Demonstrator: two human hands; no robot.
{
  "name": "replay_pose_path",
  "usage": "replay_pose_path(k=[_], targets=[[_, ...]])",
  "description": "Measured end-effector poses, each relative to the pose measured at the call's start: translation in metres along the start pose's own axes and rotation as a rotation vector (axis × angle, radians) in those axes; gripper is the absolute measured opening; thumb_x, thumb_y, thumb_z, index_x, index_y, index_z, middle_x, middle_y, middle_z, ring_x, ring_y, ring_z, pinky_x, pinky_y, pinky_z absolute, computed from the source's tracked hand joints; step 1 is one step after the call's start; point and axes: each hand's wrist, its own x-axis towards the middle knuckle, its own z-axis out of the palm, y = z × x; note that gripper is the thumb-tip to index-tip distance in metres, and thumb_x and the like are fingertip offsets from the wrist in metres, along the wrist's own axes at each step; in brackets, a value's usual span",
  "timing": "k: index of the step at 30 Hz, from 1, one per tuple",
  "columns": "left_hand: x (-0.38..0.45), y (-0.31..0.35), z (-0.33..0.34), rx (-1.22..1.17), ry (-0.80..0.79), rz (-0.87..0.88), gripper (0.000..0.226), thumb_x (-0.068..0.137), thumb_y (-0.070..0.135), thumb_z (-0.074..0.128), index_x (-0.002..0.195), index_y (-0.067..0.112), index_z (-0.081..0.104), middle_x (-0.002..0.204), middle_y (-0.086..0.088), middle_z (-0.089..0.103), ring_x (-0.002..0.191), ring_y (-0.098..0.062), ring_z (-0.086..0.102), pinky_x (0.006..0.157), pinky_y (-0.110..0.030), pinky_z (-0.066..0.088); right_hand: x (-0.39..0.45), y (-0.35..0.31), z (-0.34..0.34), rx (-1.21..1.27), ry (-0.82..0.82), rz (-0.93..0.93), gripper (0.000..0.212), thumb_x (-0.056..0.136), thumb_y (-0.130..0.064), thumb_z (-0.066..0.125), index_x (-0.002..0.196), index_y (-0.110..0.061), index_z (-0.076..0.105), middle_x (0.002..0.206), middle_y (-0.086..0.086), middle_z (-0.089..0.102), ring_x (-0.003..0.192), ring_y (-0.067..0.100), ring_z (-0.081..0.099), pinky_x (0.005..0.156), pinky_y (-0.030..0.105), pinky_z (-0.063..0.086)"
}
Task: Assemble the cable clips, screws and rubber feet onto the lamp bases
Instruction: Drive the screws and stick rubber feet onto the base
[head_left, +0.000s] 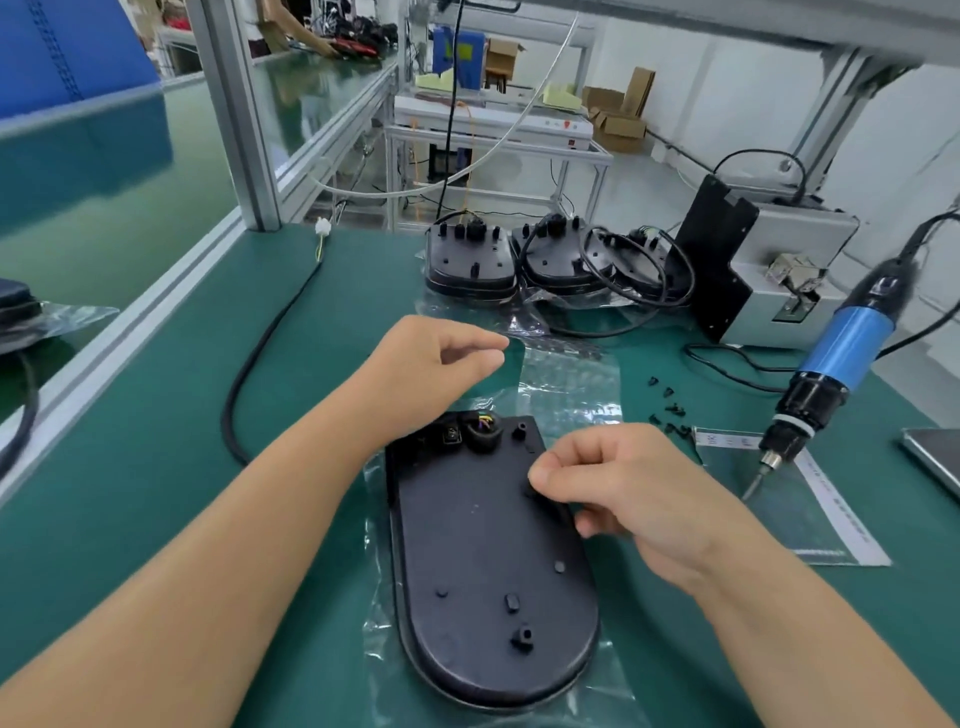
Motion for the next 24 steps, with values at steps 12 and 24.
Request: replay_pose_path(k=[12,24], targets=[[0.0,-0.002,0.002,0.084,-0.037,0.026,0.023,0.093,0.026,0.062,0.115,0.026,0.071,0.099,0.017,0.069,0.094,0.021,0.055,0.074,0.006,0.038,0.0,0.007,0.001,-0.037,0.036,-0.07,0.019,0.08,-0.008,0.073,0.062,-0.016,0.072,0.059,-0.006,0.063,0.047,0.008,0.048,0.046,0.014,0.04],[-0.001,-0.003,0.002,0.082,-0.036,0.028,0.023,0.093,0.027,0.062,0.114,0.027,0.071,0.096,0.02,0.068,0.093,0.021,0.055,0.073,0.007,0.038,-0.005,0.013,0.001,-0.028,0.054,-0.118,0.013,0.078,-0.012,0.074,0.066,-0.015,0.073,0.063,0.0,0.061,0.051,0.008,0.049,0.05,0.014,0.041]])
